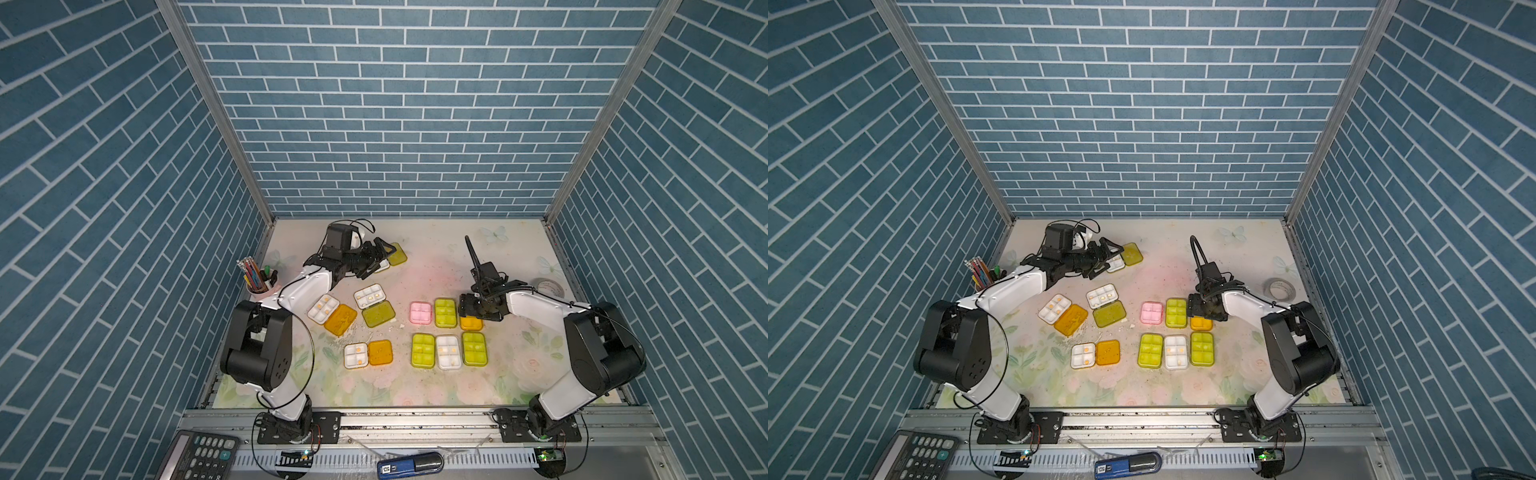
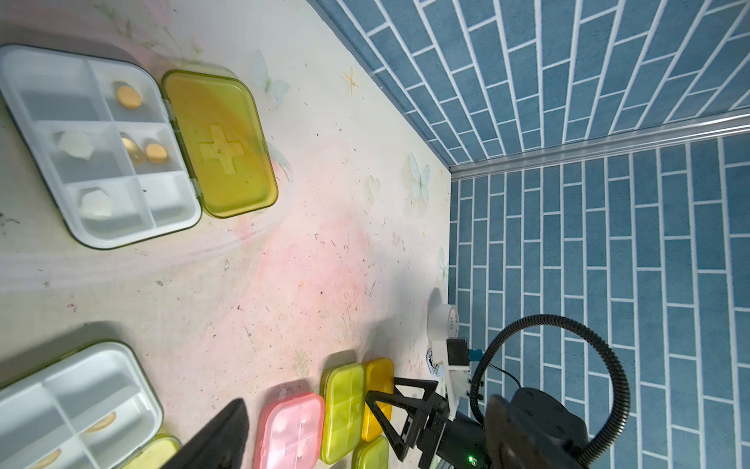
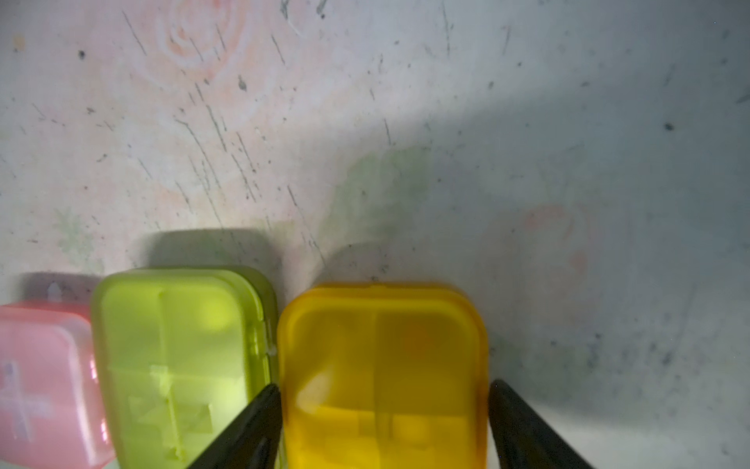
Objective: Close pillboxes
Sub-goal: Place the pillbox at the center of the board.
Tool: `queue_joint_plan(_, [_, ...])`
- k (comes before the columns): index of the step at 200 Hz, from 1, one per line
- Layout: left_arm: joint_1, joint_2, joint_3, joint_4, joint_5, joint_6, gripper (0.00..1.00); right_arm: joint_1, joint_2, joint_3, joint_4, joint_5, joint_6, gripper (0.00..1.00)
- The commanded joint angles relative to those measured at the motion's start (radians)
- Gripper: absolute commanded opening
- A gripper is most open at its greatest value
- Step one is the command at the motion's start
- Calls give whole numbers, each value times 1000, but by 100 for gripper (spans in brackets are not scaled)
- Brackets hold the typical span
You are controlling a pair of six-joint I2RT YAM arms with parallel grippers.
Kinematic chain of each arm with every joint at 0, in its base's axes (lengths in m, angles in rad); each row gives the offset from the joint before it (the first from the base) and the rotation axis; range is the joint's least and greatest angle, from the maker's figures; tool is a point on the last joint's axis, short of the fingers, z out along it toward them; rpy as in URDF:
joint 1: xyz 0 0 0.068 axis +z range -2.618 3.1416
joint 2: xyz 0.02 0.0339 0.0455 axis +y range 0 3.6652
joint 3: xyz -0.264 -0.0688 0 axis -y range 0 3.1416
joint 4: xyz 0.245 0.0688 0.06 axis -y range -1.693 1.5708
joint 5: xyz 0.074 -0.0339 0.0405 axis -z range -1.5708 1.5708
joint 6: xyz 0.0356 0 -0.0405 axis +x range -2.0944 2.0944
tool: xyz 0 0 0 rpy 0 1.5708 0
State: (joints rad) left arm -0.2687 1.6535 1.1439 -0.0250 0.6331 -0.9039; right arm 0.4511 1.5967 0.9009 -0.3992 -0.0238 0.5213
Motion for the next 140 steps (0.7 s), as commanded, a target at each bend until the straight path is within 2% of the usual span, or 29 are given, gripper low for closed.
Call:
queue_joint_plan(1, [29, 17, 10, -7, 2, 19, 92, 6, -50, 50, -60, 24, -30, 80])
queue_joint_plan(89, [104, 56, 12, -29, -20, 31, 92, 6, -50, 158, -81, 30, -84, 78])
queue_joint_plan(140, [130, 92, 26, -57, -36, 59, 92, 4, 4, 239, -34, -24, -84, 77])
